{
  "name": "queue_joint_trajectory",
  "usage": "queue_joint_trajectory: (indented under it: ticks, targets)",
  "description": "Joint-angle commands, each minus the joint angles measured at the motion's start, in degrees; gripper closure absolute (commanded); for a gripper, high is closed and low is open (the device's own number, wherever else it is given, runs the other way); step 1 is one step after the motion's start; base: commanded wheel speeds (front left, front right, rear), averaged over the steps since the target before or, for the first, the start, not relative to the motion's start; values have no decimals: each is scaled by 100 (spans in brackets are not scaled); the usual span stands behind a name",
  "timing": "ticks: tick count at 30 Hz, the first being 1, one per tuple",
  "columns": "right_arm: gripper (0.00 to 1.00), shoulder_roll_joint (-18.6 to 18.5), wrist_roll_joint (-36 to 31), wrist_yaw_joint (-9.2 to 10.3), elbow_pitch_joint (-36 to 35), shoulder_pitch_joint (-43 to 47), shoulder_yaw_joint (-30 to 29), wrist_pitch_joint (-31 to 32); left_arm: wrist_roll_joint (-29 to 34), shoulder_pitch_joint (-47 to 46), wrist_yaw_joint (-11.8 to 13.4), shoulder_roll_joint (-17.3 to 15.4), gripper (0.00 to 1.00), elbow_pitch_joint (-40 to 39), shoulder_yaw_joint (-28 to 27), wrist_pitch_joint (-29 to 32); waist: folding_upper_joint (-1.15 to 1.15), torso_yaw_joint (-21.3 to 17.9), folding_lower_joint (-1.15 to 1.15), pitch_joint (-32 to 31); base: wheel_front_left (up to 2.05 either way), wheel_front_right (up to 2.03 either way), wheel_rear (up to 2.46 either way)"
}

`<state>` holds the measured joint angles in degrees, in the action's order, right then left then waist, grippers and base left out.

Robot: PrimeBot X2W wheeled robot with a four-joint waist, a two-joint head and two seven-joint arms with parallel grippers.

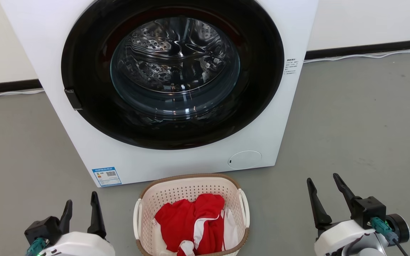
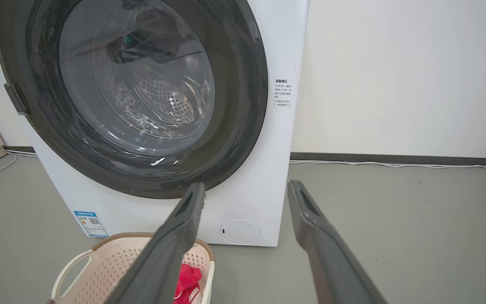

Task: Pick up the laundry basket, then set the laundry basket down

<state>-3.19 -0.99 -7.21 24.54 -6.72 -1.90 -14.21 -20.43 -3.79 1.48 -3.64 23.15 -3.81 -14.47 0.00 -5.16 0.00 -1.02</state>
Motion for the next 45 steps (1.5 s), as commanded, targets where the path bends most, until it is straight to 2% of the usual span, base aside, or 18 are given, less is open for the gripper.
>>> queue_joint_trajectory:
  ticks: [1,26,27,32,37,39,45]
  targets:
    - [0,-5,15,-28,-192,-50,113,-79,66,-63,-28,-50,0,-183,-212,-52,0,-11,0,-11,0,0,0]
    - [0,23,15,-28,-193,33,46,-79,194,-77,-261,58,0,-40,-483,-52,0,-24,0,-92,0,0,0]
    - [100,22,8,0,-22,85,-74,0,181,100,-244,138,100,91,-333,1,0,-24,0,-94,0,0,0]
    - [100,36,149,1,166,116,-117,74,64,118,-255,179,100,276,-365,94,0,-15,1,-92,0,0,0]
    - [100,36,531,-1,120,112,-148,182,-236,105,-281,175,100,227,-369,189,0,8,13,-97,0,0,0]
    - [100,36,763,-1,78,125,-141,219,-417,106,-297,173,100,192,-356,229,0,21,2,-84,0,0,0]
    - [100,36,1219,-3,-3,138,-134,293,-774,95,-328,167,100,122,-337,313,0,46,0,-67,0,0,0]
